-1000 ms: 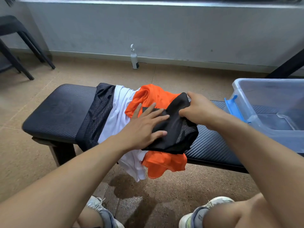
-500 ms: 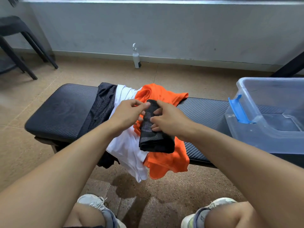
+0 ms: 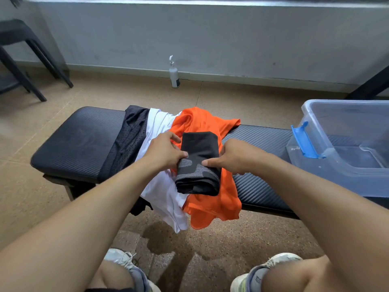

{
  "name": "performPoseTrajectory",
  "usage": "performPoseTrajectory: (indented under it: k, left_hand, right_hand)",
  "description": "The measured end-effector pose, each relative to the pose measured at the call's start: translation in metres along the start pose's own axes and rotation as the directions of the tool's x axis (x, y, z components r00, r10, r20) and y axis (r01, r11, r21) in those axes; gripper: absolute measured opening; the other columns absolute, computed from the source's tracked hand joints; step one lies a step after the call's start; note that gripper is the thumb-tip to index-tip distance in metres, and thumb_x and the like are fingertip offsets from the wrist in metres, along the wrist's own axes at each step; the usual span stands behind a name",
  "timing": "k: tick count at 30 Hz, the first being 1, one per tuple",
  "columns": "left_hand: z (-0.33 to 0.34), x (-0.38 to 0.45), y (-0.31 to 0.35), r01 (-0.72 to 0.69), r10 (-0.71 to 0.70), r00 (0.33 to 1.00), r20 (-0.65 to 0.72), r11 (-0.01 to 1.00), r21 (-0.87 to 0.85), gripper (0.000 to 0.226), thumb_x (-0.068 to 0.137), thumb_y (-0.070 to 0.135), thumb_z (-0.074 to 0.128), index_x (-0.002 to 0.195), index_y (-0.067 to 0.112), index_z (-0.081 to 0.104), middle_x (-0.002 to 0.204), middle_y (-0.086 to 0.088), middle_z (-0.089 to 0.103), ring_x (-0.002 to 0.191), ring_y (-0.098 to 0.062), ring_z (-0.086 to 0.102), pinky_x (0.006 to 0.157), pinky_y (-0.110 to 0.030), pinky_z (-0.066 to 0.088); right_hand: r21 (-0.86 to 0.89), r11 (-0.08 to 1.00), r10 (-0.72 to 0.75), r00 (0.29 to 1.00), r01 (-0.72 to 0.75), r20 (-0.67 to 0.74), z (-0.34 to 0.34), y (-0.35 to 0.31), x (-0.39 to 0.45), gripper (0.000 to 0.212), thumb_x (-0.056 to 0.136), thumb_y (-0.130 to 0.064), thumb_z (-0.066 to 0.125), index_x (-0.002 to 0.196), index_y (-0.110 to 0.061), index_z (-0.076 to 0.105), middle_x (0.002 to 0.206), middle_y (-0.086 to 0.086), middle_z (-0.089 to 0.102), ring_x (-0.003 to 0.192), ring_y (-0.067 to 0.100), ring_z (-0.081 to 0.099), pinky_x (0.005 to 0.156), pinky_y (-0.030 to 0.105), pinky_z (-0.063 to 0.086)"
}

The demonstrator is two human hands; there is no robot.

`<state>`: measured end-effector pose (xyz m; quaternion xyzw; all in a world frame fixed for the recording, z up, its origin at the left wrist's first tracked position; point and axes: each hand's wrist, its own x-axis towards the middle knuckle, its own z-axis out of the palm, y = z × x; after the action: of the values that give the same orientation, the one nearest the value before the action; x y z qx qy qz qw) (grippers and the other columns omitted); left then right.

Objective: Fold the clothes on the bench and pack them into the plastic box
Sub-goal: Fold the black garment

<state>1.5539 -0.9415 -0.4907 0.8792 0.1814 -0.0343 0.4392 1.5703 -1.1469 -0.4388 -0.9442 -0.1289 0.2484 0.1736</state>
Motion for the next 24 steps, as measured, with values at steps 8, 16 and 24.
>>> performPoseTrajectory:
  k: [8, 16, 24]
  left_hand:
    - [-0.001, -0.006, 0.002, -0.058, 0.061, 0.998, -0.032, 0.994, 0.088, 0.061, 0.075, 0.012, 0.084, 0.127, 0.02, 0.054, 0.097, 0.001, 0.067, 0.096, -0.029, 0.068, 0.086, -0.046, 0.058]
    - [-0.052, -0.037, 0.042, -0.342, 0.328, 0.918, 0.221, 0.94, 0.025, 0.106, 0.068, 0.031, 0.092, 0.153, 0.043, 0.031, 0.147, 0.026, 0.036, 0.126, 0.018, 0.038, 0.094, -0.002, 0.032]
    - [-0.057, -0.05, 0.052, -0.311, 0.375, 0.91, 0.175, 0.898, -0.31, 0.052, 0.077, 0.05, 0.082, 0.106, 0.01, 0.066, 0.105, -0.017, 0.072, 0.098, -0.027, 0.07, 0.097, -0.048, 0.052]
  right_hand:
    - [0.233, 0.972, 0.033, 0.999, -0.029, -0.012, 0.01, -0.002, 0.006, 0.052, 0.072, -0.055, 0.083, 0.064, -0.011, 0.055, 0.061, 0.005, 0.057, 0.055, 0.02, 0.055, 0.052, 0.029, 0.04]
    - [0.453, 0.865, -0.131, 0.968, 0.217, -0.213, 0.004, -0.017, -0.013, 0.029, 0.075, -0.021, 0.076, 0.096, -0.019, 0.056, 0.089, 0.002, 0.072, 0.084, 0.02, 0.069, 0.078, 0.043, 0.057]
    - [0.603, 0.699, -0.313, 0.922, 0.385, -0.226, -0.021, 0.0, -0.034, 0.039, 0.073, -0.018, 0.071, 0.107, -0.026, 0.055, 0.084, -0.002, 0.075, 0.081, 0.025, 0.071, 0.082, 0.053, 0.056]
